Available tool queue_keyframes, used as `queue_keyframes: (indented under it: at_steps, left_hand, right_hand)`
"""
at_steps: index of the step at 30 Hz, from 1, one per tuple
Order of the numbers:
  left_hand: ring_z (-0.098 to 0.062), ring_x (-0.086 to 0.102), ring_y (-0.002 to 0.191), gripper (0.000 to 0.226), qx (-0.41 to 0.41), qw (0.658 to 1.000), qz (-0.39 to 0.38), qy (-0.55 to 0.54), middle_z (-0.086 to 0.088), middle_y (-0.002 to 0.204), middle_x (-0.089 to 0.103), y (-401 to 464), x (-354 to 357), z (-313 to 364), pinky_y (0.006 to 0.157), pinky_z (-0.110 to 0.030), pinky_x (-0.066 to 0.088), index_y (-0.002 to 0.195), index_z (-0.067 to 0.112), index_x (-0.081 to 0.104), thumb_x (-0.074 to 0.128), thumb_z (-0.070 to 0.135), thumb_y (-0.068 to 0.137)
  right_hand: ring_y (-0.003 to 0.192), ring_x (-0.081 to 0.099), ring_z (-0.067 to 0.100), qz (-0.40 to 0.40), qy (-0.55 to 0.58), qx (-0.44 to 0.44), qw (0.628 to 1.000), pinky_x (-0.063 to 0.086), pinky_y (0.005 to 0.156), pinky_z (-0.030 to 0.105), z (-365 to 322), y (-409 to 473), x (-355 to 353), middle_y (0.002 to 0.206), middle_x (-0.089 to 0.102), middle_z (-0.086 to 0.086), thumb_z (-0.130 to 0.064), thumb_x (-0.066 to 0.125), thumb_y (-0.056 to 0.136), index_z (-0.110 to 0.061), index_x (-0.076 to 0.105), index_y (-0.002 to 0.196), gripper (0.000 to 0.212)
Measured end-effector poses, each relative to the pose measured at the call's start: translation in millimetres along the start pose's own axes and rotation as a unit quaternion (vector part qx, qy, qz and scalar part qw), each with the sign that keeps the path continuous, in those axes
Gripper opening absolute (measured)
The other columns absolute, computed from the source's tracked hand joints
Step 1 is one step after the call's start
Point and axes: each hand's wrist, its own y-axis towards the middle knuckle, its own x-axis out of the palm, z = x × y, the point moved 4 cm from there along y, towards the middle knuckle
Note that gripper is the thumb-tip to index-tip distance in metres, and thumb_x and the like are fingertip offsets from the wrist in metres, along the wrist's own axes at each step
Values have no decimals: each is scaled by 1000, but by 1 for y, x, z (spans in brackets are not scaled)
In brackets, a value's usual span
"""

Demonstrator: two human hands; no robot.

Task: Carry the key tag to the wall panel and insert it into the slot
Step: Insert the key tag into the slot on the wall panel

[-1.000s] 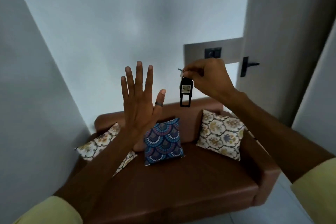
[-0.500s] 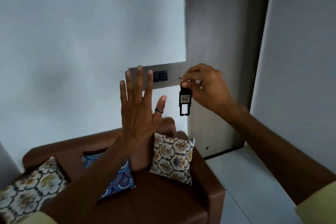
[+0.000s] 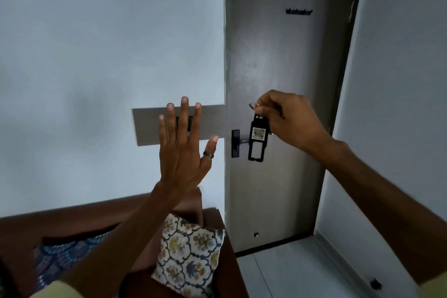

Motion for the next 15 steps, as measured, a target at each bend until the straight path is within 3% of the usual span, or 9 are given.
queue_keyframes:
  at_steps: [2,4,9,12,15]
  left_hand:
    - [-34,-5,167,79,1,1000,-3,-1,-16,180,12,10,30,16,136,-54,0,172,13,23,32,62,110]
    - [-34,-5,167,79,3,1000,-9,2,-17,180,13,20,60,35,136,-57,4,171,13,24,32,62,110]
    - [-34,-5,167,79,9,999,-13,31,-16,180,12,43,124,66,135,-59,6,171,14,24,31,62,109]
    - [-35,-5,167,78,-5,998,-12,57,-16,180,11,51,155,79,135,-57,4,171,13,24,32,60,109]
    - [-35,-5,167,78,-24,996,-10,89,-16,180,11,64,183,91,136,-53,0,171,12,24,31,60,110]
  right_hand:
    - [73,72,10,17,6,0,1000,60,71,23,28,15,-6,83,76,-7,-21,70,94,-18,75,97,6]
    - [75,72,4,14,19,4,1000,60,75,16,60,29,-8,86,76,-11,-20,73,92,-20,77,99,8]
    - [71,66,-2,-8,40,-21,999,47,70,-6,140,68,2,96,81,-2,-13,75,90,-17,80,103,15]
    - [78,67,2,-21,51,-53,997,45,76,-2,184,92,12,100,81,0,-10,74,90,-17,80,103,16]
    - [71,60,1,-26,55,-114,992,37,72,-3,224,119,19,94,80,1,-10,72,91,-17,80,102,15]
